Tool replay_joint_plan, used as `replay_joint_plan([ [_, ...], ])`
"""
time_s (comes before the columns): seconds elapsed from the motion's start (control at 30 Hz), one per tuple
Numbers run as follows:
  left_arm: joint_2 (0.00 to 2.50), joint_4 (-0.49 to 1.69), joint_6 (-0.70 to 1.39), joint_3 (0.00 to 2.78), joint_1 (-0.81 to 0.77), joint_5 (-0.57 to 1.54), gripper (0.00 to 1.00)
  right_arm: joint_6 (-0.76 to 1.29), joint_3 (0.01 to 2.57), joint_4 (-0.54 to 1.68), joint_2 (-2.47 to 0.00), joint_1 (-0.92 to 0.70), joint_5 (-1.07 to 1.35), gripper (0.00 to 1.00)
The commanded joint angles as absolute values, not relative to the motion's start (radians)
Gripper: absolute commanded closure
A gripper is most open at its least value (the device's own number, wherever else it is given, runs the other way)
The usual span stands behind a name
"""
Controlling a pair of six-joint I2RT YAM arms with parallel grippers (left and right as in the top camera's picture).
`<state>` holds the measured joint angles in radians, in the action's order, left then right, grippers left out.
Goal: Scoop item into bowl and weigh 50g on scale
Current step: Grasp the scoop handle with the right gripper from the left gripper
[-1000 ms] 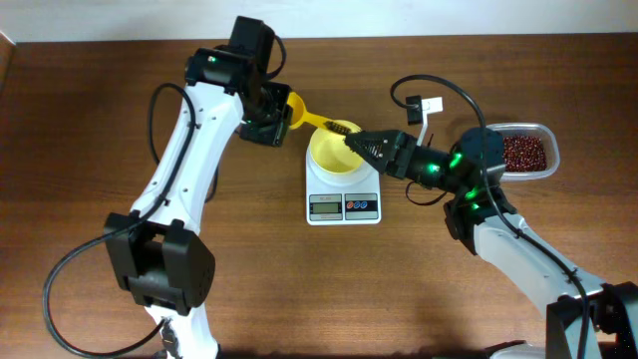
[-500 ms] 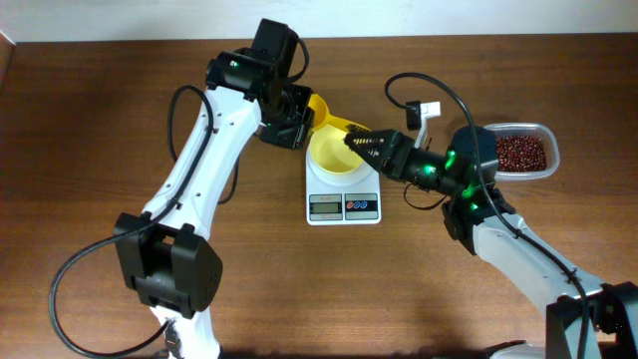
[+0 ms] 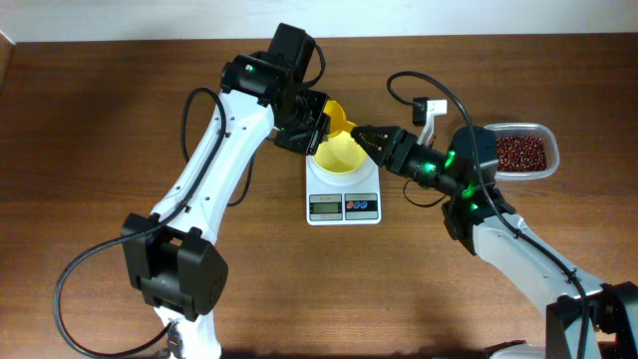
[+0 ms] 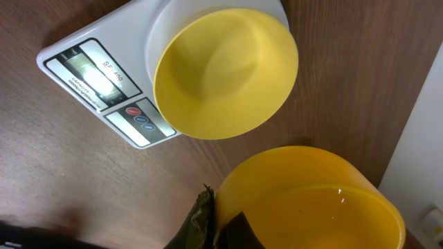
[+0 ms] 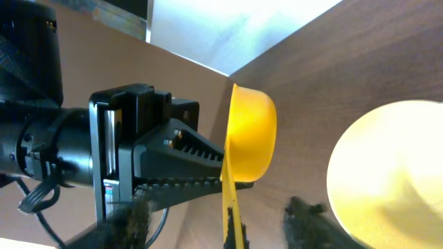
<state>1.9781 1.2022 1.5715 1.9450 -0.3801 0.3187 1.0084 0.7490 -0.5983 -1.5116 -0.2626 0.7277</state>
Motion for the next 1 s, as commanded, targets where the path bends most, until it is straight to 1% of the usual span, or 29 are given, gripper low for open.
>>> replay_joint_plan([
  [0.0,1.961,1.201,1.577,1.963,-0.38,0.326,1.0,0.995,0.751,-0.601,-1.512,-0.268,0.705,0.51],
  [0.07,1.961,1.201,1.577,1.963,-0.382,0.326,1.0,0.995,0.751,-0.602,-1.512,-0.268,0.705,0.53],
  [0.13,1.961,1.201,1.578,1.963,-0.39,0.326,1.0,0.995,0.751,-0.601,-1.512,-0.268,0.704,0.58],
  [0.23,1.961,1.196,1.578,1.963,-0.409,0.325,1.0,0.995,0.751,-0.601,-1.512,-0.268,0.702,0.59],
  [0.37,1.961,1.193,1.578,1.963,-0.419,0.326,1.0,0.995,0.751,-0.601,-1.512,-0.268,0.702,0.65],
  [0.4,1.961,1.193,1.578,1.963,-0.419,0.326,1.0,0.995,0.751,-0.601,-1.512,-0.268,0.702,0.67],
  [0.5,1.961,1.19,1.578,1.963,-0.419,0.326,1.0,0.995,0.751,-0.601,-1.512,-0.268,0.702,0.84],
  [0.67,1.961,1.19,1.578,1.963,-0.419,0.326,1.0,0.995,0.751,-0.599,-1.512,-0.268,0.702,0.96],
  [0.7,1.961,1.19,1.578,1.963,-0.419,0.326,1.0,0.995,0.751,-0.598,-1.512,-0.268,0.702,0.96],
  [0.73,1.961,1.19,1.578,1.963,-0.419,0.326,0.95,0.995,0.751,-0.597,-1.512,-0.268,0.703,0.96],
  [0.8,1.961,1.19,1.578,1.963,-0.416,0.326,0.69,0.995,0.751,-0.597,-1.512,-0.268,0.702,0.96],
  [0.83,1.961,1.19,1.578,1.963,-0.416,0.326,0.63,0.995,0.751,-0.597,-1.512,-0.268,0.702,0.96],
  [0.87,1.961,1.19,1.578,1.963,-0.416,0.326,0.62,0.995,0.751,-0.597,-1.512,-0.268,0.702,0.96],
  [0.9,1.961,1.19,1.578,1.963,-0.416,0.326,0.41,0.995,0.751,-0.597,-1.512,-0.268,0.702,0.96],
  [0.93,1.961,1.19,1.578,1.963,-0.416,0.326,0.18,0.995,0.751,-0.597,-1.512,-0.268,0.702,0.96],
  [0.97,1.961,1.19,1.578,1.963,-0.416,0.325,0.01,0.995,0.751,-0.597,-1.512,-0.268,0.702,0.96],
])
